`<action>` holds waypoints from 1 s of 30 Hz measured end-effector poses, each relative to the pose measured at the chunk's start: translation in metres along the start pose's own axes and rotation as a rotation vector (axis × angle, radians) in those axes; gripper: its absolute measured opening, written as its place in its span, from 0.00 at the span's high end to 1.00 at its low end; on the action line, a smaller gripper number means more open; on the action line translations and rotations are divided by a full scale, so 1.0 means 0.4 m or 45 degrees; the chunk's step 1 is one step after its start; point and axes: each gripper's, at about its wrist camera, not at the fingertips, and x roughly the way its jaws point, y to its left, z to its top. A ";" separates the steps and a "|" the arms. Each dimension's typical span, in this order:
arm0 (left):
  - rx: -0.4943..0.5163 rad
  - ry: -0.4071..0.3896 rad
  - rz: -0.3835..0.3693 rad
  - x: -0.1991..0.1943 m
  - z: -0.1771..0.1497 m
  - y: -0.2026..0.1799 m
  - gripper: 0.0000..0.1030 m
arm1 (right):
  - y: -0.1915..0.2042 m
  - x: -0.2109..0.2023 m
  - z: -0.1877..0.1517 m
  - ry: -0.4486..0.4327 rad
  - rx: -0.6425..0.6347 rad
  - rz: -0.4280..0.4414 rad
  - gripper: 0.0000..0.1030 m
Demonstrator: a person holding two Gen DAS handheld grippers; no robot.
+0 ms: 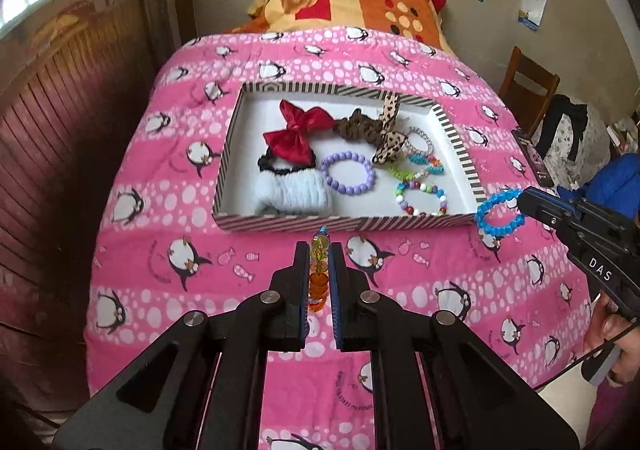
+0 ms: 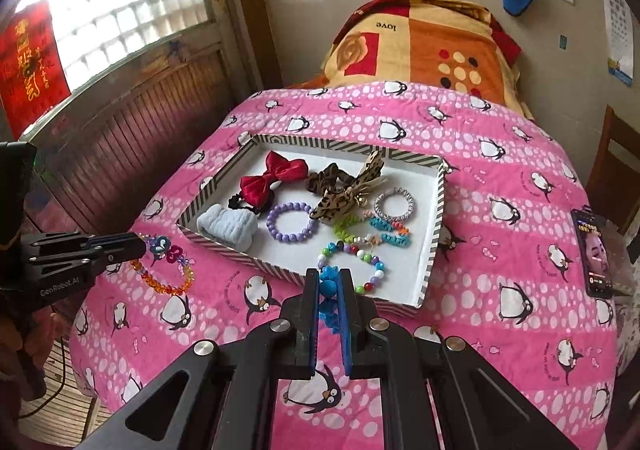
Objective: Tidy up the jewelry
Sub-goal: 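Carry the orange and blue bracelets over the box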
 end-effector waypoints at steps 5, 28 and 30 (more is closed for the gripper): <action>0.024 -0.011 0.007 0.002 0.022 -0.015 0.92 | -0.009 -0.002 0.012 -0.009 0.010 -0.007 0.92; 0.070 0.014 -0.027 0.139 0.191 -0.114 0.92 | -0.085 0.109 0.103 0.064 0.038 -0.006 0.92; 0.070 0.027 -0.036 0.159 0.200 -0.127 0.92 | -0.081 0.126 0.105 0.081 0.040 0.017 0.92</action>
